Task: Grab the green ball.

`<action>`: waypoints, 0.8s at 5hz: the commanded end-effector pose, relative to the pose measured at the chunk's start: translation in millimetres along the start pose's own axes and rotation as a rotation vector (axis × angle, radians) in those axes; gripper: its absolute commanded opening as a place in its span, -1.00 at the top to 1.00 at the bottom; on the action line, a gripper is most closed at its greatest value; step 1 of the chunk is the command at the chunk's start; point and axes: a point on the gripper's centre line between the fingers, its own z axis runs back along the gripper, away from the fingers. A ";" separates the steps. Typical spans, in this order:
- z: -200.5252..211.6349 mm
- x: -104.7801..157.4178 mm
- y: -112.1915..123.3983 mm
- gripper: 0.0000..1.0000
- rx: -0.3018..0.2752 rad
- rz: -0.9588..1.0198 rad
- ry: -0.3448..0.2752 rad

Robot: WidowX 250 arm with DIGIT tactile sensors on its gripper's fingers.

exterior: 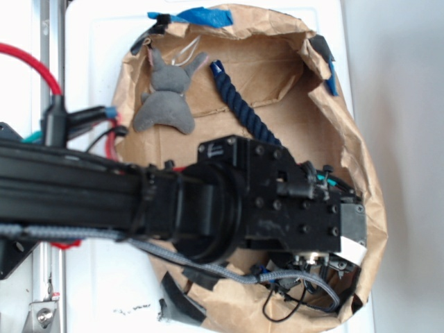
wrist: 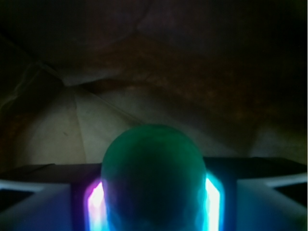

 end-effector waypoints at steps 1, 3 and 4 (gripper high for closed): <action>92.7 -26.2 20.8 1.00 -0.007 0.201 -0.072; 142.3 -48.6 26.4 1.00 -0.001 0.340 0.073; 154.2 -53.1 19.1 1.00 0.028 0.384 0.147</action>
